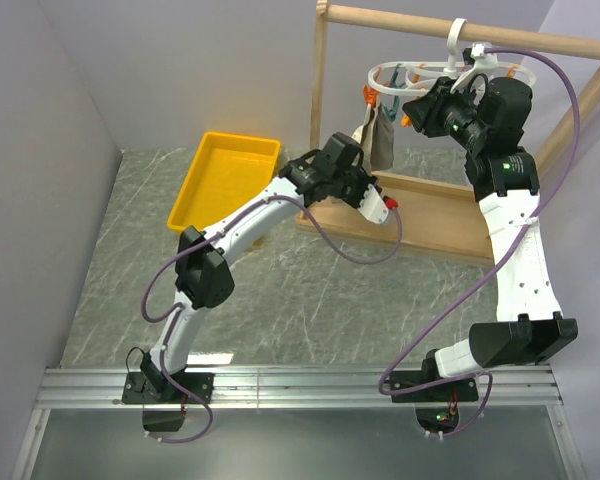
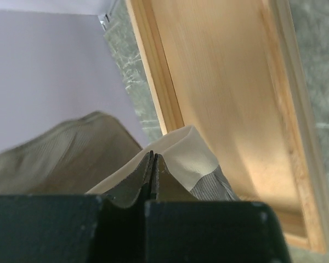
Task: Clip the underwear to the hanger
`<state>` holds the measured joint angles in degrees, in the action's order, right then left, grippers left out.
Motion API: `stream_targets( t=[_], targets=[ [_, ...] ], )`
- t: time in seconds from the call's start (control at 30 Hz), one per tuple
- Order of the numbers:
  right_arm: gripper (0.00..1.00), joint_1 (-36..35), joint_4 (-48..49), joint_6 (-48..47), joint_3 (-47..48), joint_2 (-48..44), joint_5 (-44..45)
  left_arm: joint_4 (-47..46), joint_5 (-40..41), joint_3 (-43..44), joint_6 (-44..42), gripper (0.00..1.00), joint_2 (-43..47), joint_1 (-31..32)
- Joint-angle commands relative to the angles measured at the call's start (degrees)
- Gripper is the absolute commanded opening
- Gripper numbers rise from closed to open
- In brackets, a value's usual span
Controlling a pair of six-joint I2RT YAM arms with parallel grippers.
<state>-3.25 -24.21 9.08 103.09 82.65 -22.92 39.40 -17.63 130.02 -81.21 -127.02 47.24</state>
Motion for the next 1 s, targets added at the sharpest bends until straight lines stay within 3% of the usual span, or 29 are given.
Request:
stream_targets(
  t=[0.0,0.17,0.37,0.47,0.53,0.6,0.67,0.7,0.73,0.87,0.97],
  targets=[
    [0.00,-1.0,1.5,-0.1,2.6,-0.6,-1.3,-5.7,-10.3,0.9,10.6,0.00,5.8,-2.6],
    [0.00,-1.0,1.8,0.6,2.5,-0.7,-1.7,-15.6,-14.7,-2.7,25.8,0.01,8.9,-5.1],
    [0.00,-1.0,1.8,1.6,2.4,-0.6,-1.9,-35.5,-16.2,-12.7,42.2,0.01,13.9,-7.3],
    [0.00,-1.0,2.0,1.9,2.2,-0.6,-2.1,-38.3,-17.2,-13.0,43.8,0.00,14.8,-7.4],
    [0.00,-0.9,1.9,1.9,2.2,-0.5,-2.2,-31.3,-20.2,-10.9,39.2,0.01,13.6,-7.3],
    [0.00,-1.1,1.6,1.9,2.3,-0.4,-2.1,-23.7,-21.4,-7.2,32.5,0.21,12.9,-6.6],
    [0.00,-0.9,1.7,2.0,2.1,-0.3,-2.0,-15.9,-18.7,-8.9,20.9,0.74,13.6,-4.0],
    [0.00,-1.0,1.9,2.1,2.0,-0.3,-2.0,-14.8,-15.9,-10.2,18.0,0.91,14.7,-2.3],
    [0.00,-1.0,1.9,2.3,1.9,-0.4,-2.0,-13.6,-14.6,-11.1,13.1,0.99,14.9,-1.6],
    [0.00,-1.0,2.2,2.5,1.5,-0.5,-1.9,-2.3,-7.8,-6.4,4.4,0.99,11.8,0.8],
    [0.00,-1.1,2.2,2.3,1.3,-0.7,-2.0,0.1,-1.5,-3.0,-1.0,0.99,9.1,2.1]
  ],
)
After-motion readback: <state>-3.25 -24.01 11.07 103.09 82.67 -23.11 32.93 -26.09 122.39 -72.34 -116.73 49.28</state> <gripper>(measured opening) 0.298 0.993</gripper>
